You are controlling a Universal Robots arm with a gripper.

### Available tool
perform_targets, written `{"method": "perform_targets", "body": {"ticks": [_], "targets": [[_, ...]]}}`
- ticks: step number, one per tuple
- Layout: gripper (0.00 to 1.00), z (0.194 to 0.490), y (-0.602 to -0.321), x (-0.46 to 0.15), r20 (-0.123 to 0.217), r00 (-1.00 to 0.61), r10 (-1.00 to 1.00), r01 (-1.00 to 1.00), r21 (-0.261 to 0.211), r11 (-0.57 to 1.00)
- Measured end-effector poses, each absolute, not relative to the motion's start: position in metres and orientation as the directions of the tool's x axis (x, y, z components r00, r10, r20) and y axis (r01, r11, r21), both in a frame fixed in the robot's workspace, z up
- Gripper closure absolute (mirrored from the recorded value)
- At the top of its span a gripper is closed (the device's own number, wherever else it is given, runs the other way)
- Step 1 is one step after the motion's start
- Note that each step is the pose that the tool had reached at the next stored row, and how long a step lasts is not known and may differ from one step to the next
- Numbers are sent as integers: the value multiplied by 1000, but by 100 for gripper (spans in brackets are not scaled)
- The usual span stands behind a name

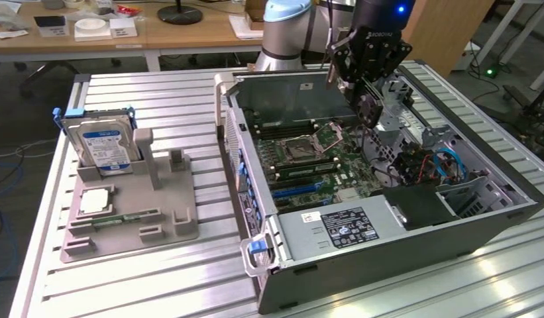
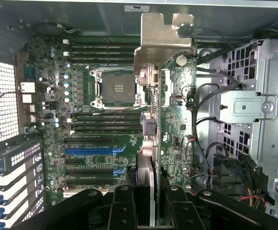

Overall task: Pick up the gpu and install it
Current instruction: 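Insert the gpu into the slot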

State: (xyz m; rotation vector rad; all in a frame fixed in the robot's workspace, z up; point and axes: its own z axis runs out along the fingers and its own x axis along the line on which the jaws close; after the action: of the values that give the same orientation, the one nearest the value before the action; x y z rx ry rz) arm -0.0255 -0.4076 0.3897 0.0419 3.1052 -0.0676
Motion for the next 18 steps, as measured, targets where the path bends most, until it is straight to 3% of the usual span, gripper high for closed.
{"method": "perform_targets", "body": {"ticks": [7, 18], "targets": [[72, 390, -408, -25, -36, -999, 13, 14, -43, 999], [72, 390, -408, -25, -36, -982, -183, -182, -43, 982]]}}
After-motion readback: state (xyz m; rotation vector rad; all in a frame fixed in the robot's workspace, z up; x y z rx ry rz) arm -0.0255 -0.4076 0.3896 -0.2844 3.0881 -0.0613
